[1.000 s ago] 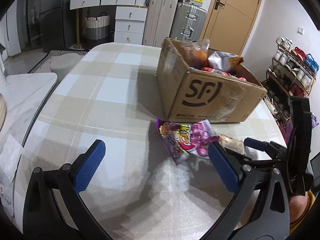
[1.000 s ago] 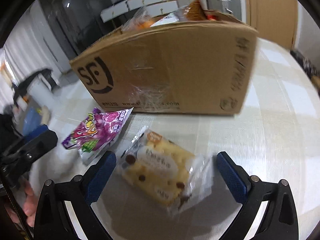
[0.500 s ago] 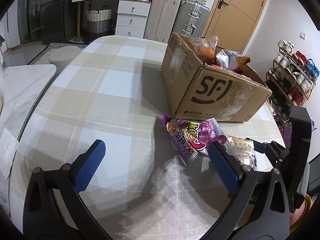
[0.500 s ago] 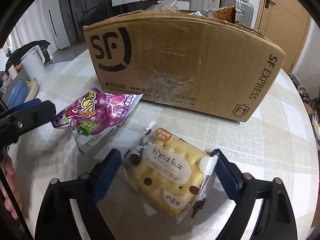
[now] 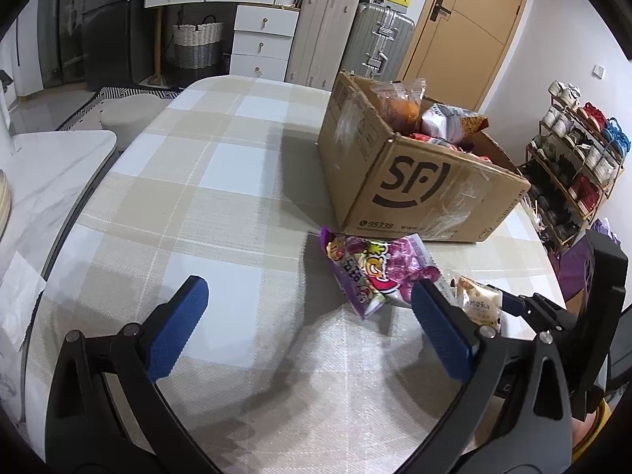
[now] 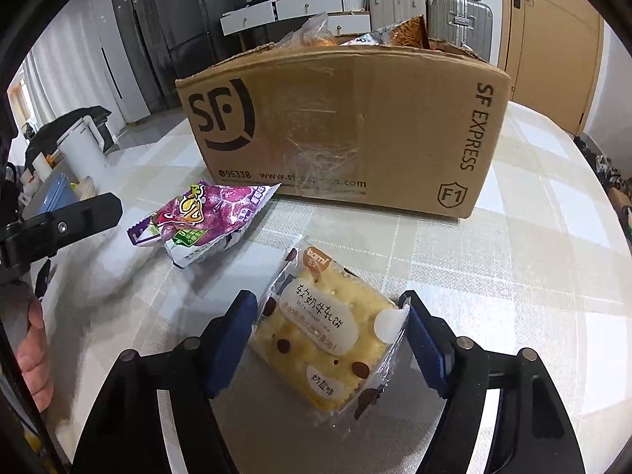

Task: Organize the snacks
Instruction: 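Grasp the cream cracker pack with the right tool while the left tool grasps the purple candy bag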

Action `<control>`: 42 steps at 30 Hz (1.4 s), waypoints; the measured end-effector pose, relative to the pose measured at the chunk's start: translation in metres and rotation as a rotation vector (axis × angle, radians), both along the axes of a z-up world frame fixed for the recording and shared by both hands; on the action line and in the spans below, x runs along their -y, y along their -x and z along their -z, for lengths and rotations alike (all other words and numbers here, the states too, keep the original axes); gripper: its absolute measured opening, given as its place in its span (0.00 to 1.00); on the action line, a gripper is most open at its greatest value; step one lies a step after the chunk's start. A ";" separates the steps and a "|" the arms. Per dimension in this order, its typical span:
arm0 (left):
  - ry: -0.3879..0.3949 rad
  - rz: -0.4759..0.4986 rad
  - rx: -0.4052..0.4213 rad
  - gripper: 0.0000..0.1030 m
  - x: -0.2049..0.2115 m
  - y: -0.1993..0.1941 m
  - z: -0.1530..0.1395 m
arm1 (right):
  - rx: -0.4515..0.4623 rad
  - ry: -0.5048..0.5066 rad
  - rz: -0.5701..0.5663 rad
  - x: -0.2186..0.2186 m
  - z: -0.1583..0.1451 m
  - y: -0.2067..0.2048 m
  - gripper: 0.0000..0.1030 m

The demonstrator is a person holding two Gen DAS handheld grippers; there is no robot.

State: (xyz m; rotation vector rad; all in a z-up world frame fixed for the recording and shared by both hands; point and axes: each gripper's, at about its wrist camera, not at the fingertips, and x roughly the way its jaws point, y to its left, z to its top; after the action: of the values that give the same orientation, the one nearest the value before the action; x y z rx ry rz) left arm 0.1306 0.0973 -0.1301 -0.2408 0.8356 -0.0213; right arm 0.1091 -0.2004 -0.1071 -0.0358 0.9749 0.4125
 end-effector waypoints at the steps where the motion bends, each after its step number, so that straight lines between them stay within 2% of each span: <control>1: -0.002 0.002 0.003 0.99 0.001 0.001 -0.001 | -0.001 -0.014 0.006 0.003 -0.001 0.002 0.72; 2: -0.006 0.003 0.006 0.99 0.002 0.002 -0.002 | -0.005 -0.033 0.011 0.006 -0.001 0.001 0.72; 4: -0.014 0.005 0.004 0.99 0.005 0.003 -0.003 | -0.001 -0.074 0.026 0.016 -0.004 -0.001 0.45; 5: -0.018 0.004 0.001 0.99 0.005 0.003 -0.003 | 0.000 -0.109 0.038 0.022 -0.007 -0.002 0.43; 6: -0.020 0.003 -0.005 0.99 0.006 0.003 -0.002 | -0.001 -0.119 0.046 0.025 -0.008 -0.002 0.43; 8: -0.017 0.001 -0.015 0.99 0.006 0.002 -0.001 | 0.005 -0.058 0.027 0.022 -0.008 -0.003 0.43; 11: -0.013 0.007 -0.015 0.99 0.008 0.004 0.000 | -0.001 -0.108 -0.017 0.023 -0.012 0.001 0.45; 16: -0.012 0.011 -0.018 0.99 0.009 0.007 -0.001 | -0.027 -0.154 -0.080 0.016 -0.009 0.002 0.55; 18: -0.016 0.005 -0.018 0.99 0.007 0.008 -0.002 | -0.025 -0.148 -0.124 0.011 -0.012 0.003 0.84; 19: -0.016 0.001 -0.016 0.99 0.006 0.009 -0.002 | -0.014 -0.128 -0.168 0.006 -0.014 0.005 0.86; 24: -0.019 -0.017 -0.010 0.99 -0.003 0.014 -0.004 | 0.049 0.030 -0.429 -0.023 -0.021 0.013 0.86; 28: -0.009 -0.028 -0.016 0.99 -0.007 0.017 -0.004 | 0.083 0.146 -0.567 -0.039 -0.014 0.004 0.86; 31: -0.018 -0.031 -0.013 0.99 -0.009 0.020 -0.006 | 0.074 0.204 -0.670 -0.050 -0.004 0.007 0.84; 32: -0.021 -0.037 -0.013 0.99 -0.010 0.021 -0.006 | 0.070 0.221 -0.687 -0.051 -0.001 0.008 0.82; 36: -0.012 -0.054 -0.018 0.99 -0.015 0.023 -0.005 | 0.006 0.150 -0.697 -0.045 -0.002 0.003 0.66; 42: -0.013 -0.047 -0.035 0.99 -0.011 0.022 -0.002 | 0.024 0.128 -0.645 -0.030 -0.008 0.011 0.65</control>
State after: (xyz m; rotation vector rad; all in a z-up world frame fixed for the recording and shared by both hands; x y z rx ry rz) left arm 0.1087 0.1088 -0.1284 -0.2494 0.8646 0.0320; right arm 0.0977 -0.1708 -0.0987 -0.4784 0.9519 0.9366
